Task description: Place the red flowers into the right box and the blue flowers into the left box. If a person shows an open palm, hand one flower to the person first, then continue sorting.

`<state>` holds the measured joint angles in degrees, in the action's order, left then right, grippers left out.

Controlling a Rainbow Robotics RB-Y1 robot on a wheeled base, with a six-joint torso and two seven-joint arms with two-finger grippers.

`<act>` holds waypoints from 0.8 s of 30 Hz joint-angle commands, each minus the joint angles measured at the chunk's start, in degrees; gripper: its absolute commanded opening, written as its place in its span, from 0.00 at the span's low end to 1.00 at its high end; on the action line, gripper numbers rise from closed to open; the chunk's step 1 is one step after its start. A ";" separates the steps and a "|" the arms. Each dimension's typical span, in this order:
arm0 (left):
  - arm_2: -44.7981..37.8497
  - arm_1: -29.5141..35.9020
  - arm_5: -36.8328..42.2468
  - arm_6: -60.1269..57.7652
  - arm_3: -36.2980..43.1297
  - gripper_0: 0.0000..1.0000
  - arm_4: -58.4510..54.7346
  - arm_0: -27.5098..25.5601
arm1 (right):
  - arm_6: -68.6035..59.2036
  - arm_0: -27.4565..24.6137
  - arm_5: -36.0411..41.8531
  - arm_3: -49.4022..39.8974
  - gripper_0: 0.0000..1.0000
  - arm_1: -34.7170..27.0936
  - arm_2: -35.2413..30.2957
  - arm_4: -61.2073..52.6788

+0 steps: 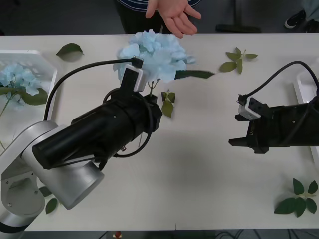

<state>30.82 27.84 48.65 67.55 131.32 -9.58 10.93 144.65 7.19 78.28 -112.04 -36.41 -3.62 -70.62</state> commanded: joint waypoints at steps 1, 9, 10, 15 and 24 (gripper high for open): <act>-2.43 -3.93 -6.28 -3.13 -2.74 0.00 -4.57 1.99 | 0.37 0.45 -0.06 -1.16 0.73 -0.77 -0.51 -0.13; -3.31 -10.61 -8.57 -9.37 -4.76 0.00 -1.23 7.53 | 0.37 0.45 -0.06 -1.16 0.73 -0.77 -0.51 -0.13; -3.31 -11.67 -8.57 -10.34 -4.76 0.00 -0.18 8.50 | 0.37 0.45 -0.06 -1.16 0.73 -0.77 -0.51 -0.13; -4.63 -14.66 -8.48 -10.86 -4.76 0.00 3.25 12.80 | 0.37 0.45 -0.06 -1.16 0.73 -0.77 -0.51 -0.13; -8.06 -15.27 -10.06 -11.74 -12.23 0.00 7.03 22.38 | 0.37 0.45 -0.06 -1.16 0.73 -0.77 -0.51 -0.13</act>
<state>24.12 12.85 40.58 55.77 121.74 -3.35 29.79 144.65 7.19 78.28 -112.04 -36.41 -3.62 -70.62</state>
